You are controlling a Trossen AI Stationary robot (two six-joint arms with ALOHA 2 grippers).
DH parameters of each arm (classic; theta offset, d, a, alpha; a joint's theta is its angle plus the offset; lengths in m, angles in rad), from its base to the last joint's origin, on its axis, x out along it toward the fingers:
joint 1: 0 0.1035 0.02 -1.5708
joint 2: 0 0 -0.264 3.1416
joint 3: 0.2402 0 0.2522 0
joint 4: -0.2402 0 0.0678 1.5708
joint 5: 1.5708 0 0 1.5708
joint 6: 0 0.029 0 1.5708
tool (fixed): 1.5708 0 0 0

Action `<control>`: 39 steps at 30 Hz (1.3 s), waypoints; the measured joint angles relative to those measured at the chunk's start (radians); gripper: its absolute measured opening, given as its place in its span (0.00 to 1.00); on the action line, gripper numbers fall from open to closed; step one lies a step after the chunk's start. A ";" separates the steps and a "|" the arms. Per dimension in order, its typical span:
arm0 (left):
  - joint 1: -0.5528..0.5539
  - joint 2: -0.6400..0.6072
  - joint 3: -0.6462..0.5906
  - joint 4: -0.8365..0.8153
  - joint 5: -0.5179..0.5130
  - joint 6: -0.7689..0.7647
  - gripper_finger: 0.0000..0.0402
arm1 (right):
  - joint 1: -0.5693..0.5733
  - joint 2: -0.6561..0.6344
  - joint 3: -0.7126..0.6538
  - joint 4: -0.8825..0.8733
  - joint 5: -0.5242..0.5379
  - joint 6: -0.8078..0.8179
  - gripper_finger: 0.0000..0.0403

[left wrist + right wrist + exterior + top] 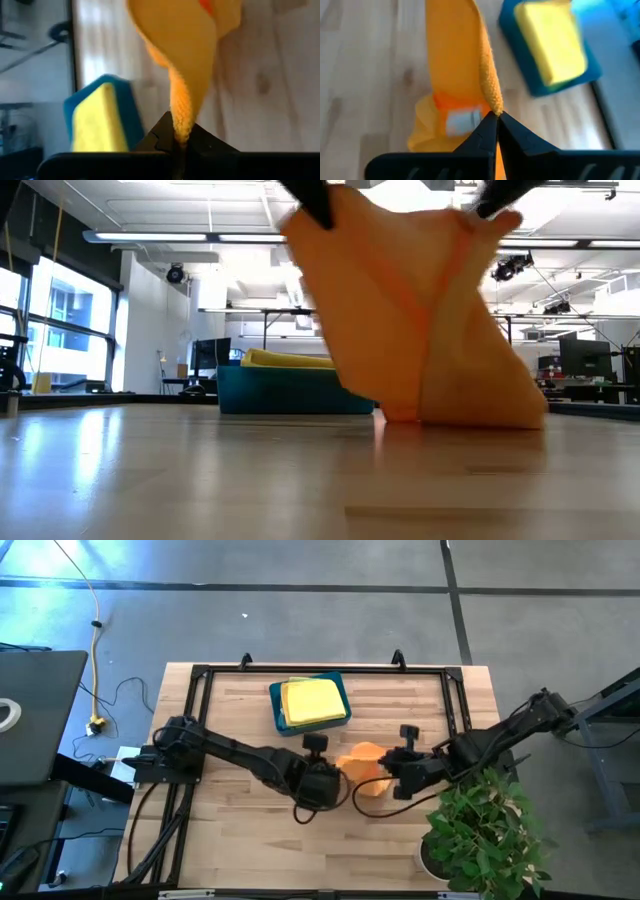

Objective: Fold microfiber towels
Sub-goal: Fold the orange microfiber cloth

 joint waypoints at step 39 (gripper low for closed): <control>0.039 -0.118 0.344 -0.129 0.035 0.109 0.01 | -0.136 -0.009 0.353 -0.071 -0.148 -0.558 0.00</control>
